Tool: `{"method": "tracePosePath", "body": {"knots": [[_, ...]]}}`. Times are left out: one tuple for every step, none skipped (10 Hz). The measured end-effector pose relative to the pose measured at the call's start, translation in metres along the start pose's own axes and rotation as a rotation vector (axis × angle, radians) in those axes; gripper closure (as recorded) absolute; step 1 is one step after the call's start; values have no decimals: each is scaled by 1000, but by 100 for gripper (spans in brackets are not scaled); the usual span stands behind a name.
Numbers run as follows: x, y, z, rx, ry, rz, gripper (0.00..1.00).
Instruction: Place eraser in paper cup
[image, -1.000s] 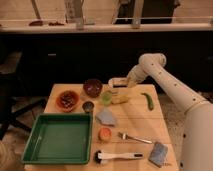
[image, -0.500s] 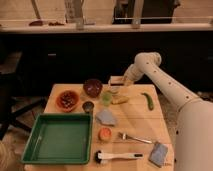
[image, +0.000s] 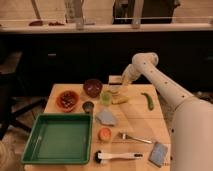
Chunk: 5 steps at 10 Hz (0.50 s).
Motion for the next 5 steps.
{"method": "tracePosePath", "body": {"knots": [[-2, -1, 3, 1, -1, 1, 100], [-4, -3, 5, 3, -5, 1, 100], [-6, -5, 7, 4, -8, 2, 100], [-7, -6, 8, 5, -11, 0, 100], [-8, -6, 9, 5, -16, -3, 100]]}}
